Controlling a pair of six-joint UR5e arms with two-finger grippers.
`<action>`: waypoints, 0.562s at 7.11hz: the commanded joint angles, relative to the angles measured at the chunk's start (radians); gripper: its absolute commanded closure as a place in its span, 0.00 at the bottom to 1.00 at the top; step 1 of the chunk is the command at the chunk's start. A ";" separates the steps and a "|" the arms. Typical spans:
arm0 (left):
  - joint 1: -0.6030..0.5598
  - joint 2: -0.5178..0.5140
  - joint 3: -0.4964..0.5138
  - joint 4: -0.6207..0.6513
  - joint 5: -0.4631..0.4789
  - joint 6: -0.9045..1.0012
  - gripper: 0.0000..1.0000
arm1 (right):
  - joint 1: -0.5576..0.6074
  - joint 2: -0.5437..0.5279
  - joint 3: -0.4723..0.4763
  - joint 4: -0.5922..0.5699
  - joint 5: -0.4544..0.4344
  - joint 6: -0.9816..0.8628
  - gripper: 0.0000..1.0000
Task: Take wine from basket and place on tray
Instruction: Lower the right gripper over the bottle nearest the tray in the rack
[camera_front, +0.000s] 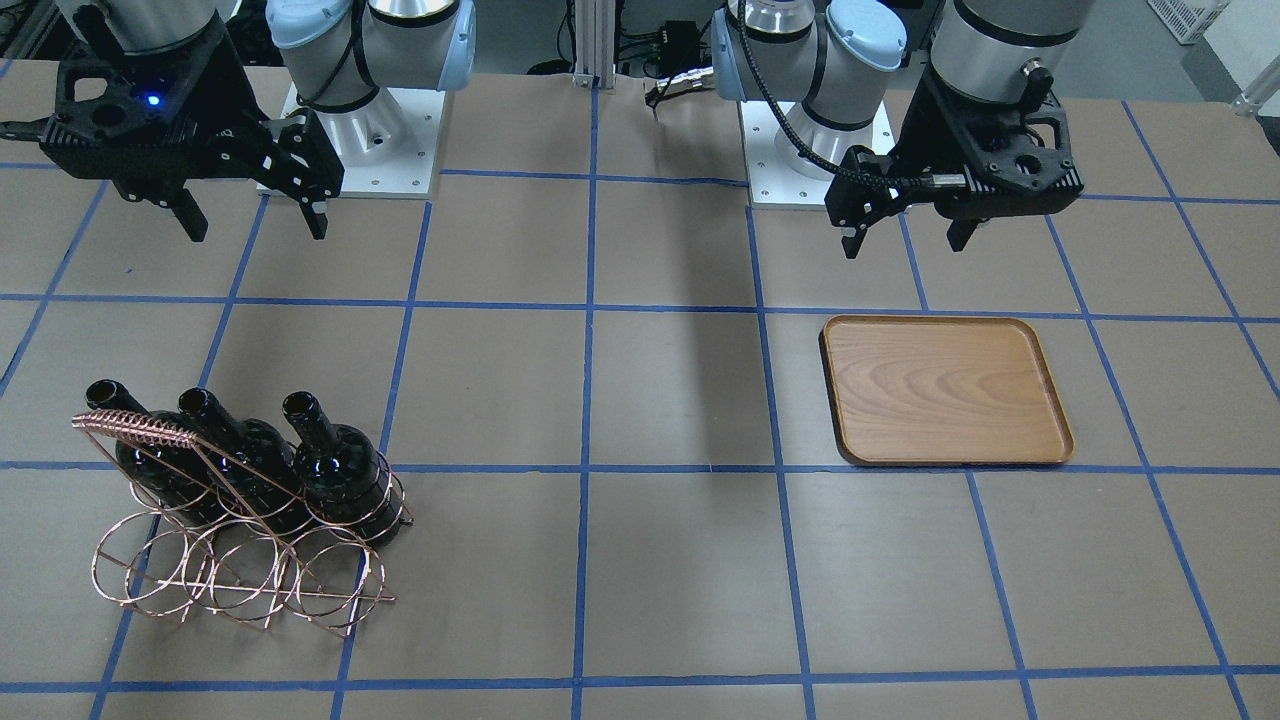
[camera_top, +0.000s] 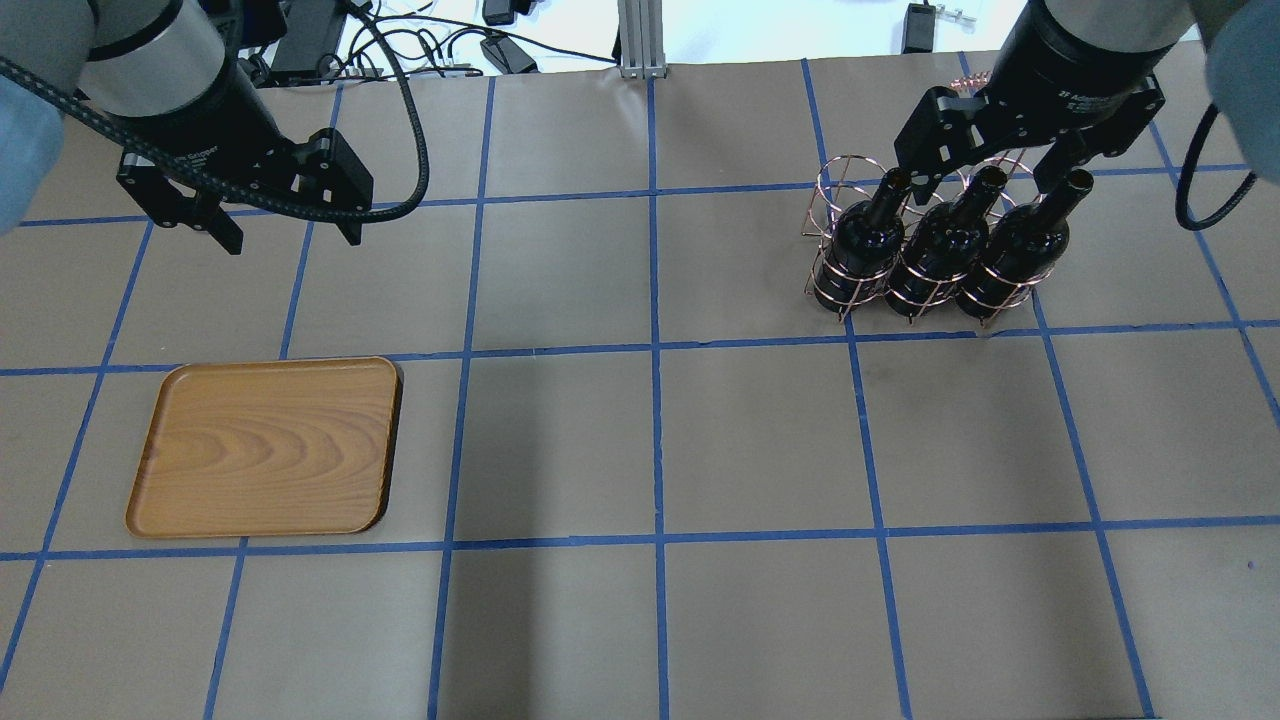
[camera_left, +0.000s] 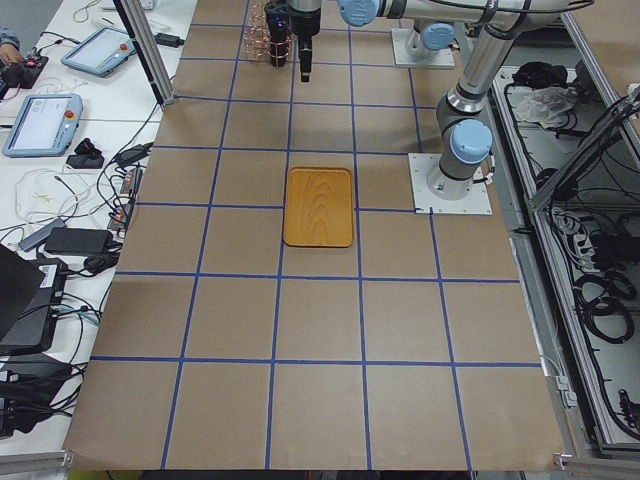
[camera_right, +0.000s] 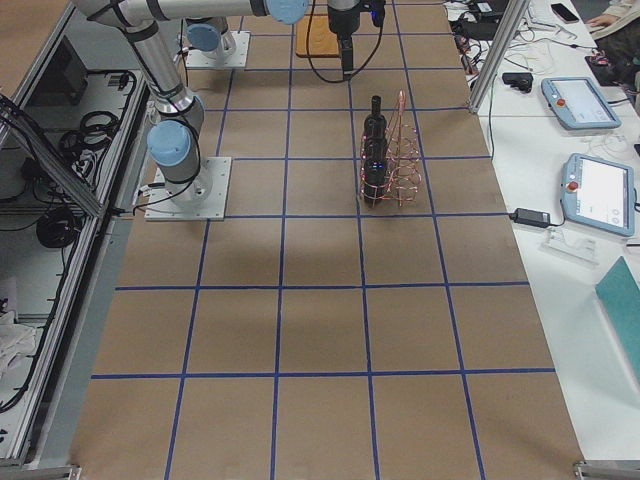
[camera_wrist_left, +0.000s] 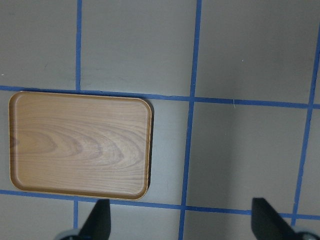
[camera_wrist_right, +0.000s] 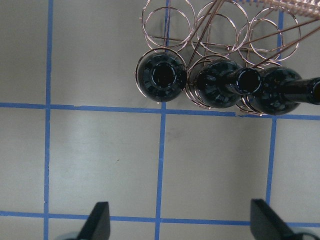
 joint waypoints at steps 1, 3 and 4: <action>0.000 -0.001 -0.001 0.001 -0.009 0.000 0.00 | -0.002 0.003 0.001 0.003 -0.001 0.000 0.00; 0.001 -0.003 -0.003 0.001 -0.009 -0.002 0.00 | -0.004 -0.009 0.001 0.006 -0.005 -0.004 0.00; 0.001 -0.006 -0.004 0.004 -0.011 -0.002 0.00 | -0.004 -0.009 0.001 -0.012 -0.008 -0.057 0.00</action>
